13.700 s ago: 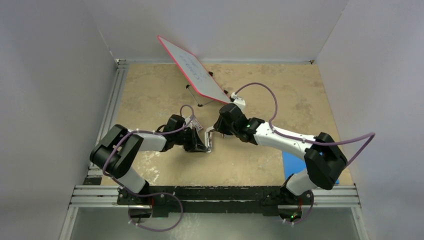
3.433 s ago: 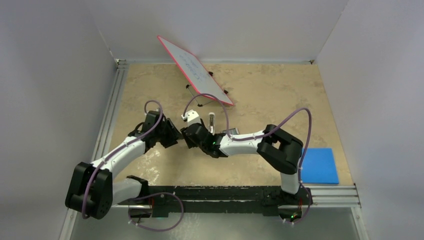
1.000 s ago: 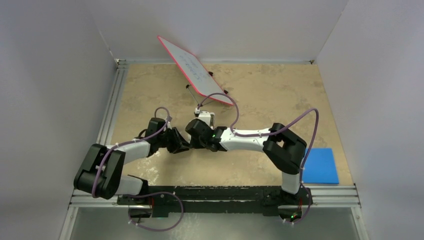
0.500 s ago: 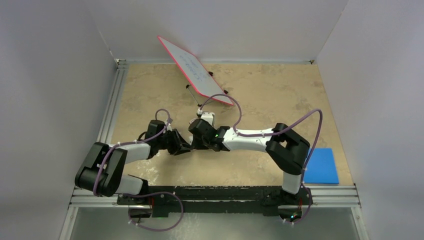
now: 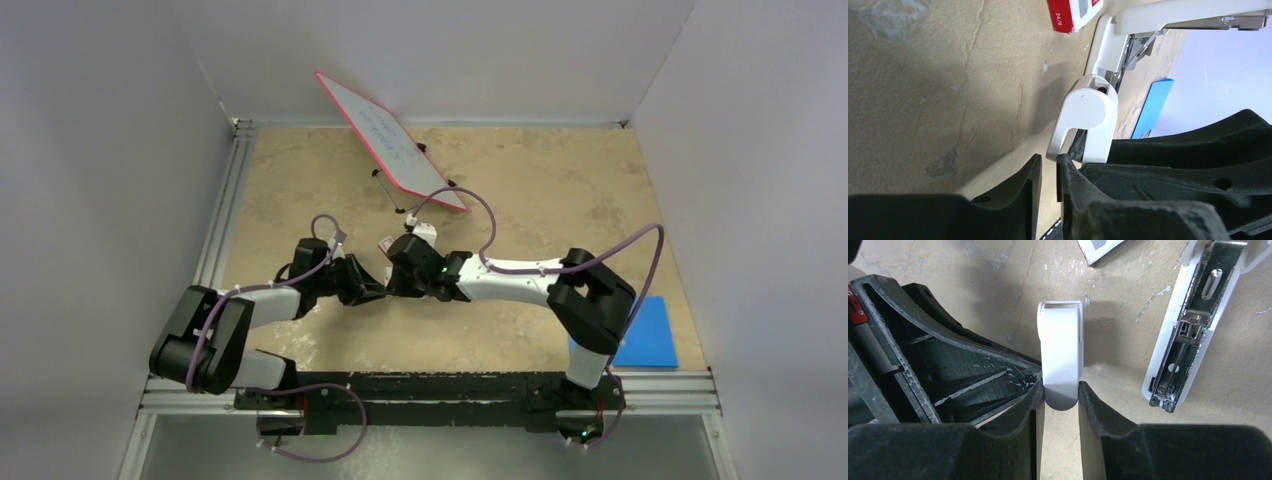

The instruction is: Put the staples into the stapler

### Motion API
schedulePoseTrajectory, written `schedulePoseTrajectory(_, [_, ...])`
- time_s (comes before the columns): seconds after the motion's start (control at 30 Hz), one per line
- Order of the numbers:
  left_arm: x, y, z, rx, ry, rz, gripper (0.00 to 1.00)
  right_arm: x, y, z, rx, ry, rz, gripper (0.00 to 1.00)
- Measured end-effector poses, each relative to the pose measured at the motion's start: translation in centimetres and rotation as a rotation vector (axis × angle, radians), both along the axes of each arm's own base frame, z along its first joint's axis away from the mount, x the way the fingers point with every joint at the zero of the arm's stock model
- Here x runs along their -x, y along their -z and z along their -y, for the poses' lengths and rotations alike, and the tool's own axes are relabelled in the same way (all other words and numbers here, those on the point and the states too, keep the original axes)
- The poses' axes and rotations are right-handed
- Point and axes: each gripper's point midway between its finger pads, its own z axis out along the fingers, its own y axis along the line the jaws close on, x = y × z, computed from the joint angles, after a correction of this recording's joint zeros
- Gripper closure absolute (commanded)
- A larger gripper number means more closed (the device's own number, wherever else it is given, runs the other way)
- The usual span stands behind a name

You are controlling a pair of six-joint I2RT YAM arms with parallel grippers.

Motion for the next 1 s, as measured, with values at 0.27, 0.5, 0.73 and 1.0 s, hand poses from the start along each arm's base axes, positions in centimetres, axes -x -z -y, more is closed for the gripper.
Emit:
schedulePoseTrajectory(0.27, [-0.2, -0.9, 0.3, 0.027, 0.014, 0.046, 0.78, -0.3, -1.0, 0.4, -0.037, 0.029, -0.002, 0.86])
schedulePoseTrajectory(0.5, [0.4, -1.6, 0.7, 0.069, 0.059, 0.095, 0.76, -0.5, -1.6, 0.0, -0.101, 0.032, -0.017, 0.85])
schedulePoseTrajectory(0.73, [0.2, -3.2, 1.0, 0.088, 0.09, 0.181, 0.79, -1.1, -4.4, -1.1, -0.21, 0.027, 0.001, 0.86])
schedulePoseTrajectory(1.0, [-0.1, -3.9, 0.6, 0.07, 0.07, 0.228, 0.71, -1.3, -5.1, -1.2, -0.24, 0.021, 0.005, 0.86])
